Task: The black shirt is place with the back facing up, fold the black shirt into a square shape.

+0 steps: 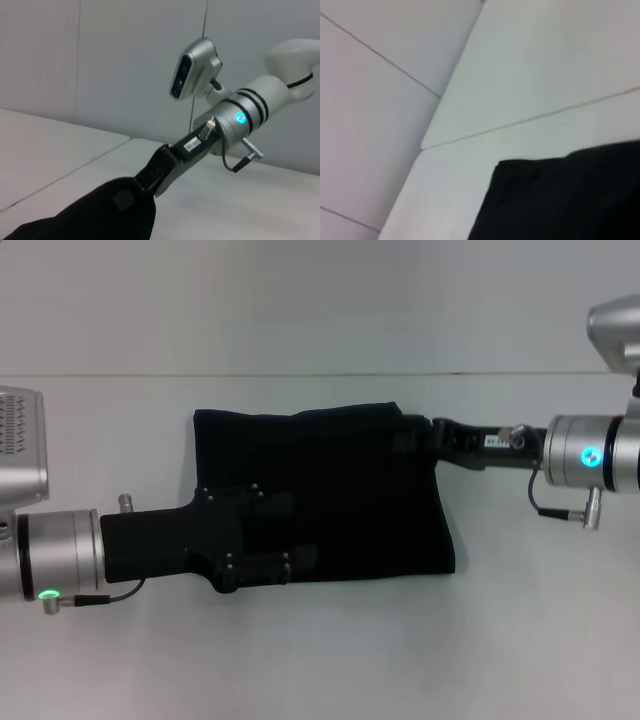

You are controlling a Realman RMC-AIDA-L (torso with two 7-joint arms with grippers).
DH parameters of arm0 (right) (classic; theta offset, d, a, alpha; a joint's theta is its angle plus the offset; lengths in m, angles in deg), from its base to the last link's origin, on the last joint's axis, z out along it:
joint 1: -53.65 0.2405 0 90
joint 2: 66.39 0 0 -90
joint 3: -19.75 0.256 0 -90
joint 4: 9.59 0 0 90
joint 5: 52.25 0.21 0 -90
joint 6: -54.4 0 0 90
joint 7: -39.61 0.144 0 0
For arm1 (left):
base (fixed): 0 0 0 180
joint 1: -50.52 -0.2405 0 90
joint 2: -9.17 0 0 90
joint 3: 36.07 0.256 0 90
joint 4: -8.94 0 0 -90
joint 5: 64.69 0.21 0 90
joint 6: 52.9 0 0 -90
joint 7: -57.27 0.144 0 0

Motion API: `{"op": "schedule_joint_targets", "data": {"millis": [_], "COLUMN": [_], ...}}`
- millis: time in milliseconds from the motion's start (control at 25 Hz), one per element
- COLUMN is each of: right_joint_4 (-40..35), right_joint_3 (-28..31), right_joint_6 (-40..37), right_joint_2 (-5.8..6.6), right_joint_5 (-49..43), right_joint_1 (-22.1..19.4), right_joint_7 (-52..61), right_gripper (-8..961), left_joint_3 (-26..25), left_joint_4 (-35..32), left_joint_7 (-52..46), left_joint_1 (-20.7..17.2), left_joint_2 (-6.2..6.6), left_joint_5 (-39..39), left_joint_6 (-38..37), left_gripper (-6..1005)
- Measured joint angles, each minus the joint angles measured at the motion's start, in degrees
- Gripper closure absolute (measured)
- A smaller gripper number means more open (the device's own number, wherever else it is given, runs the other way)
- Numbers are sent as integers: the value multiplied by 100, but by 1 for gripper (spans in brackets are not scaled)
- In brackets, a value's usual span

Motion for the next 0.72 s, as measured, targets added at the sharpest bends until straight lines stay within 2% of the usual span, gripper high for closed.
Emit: {"op": "schedule_joint_targets", "data": {"millis": [520,720], "right_joint_4": [-502,-507], "right_joint_3": [-29,-31], "right_joint_6": [-525,-626], "right_joint_2": [4,62], "right_joint_5": [-32,-38], "right_joint_1": [7,-25], "right_joint_7": [26,2], "right_gripper": [922,918], "left_joint_3": [-58,-70], "left_joint_4": [4,10], "left_joint_7": [0,-69], "left_joint_1": [-42,-42], "left_joint_2": [-18,-18], "left_joint_5": [-30,-32], "left_joint_6": [146,261], "left_gripper": [277,278]}}
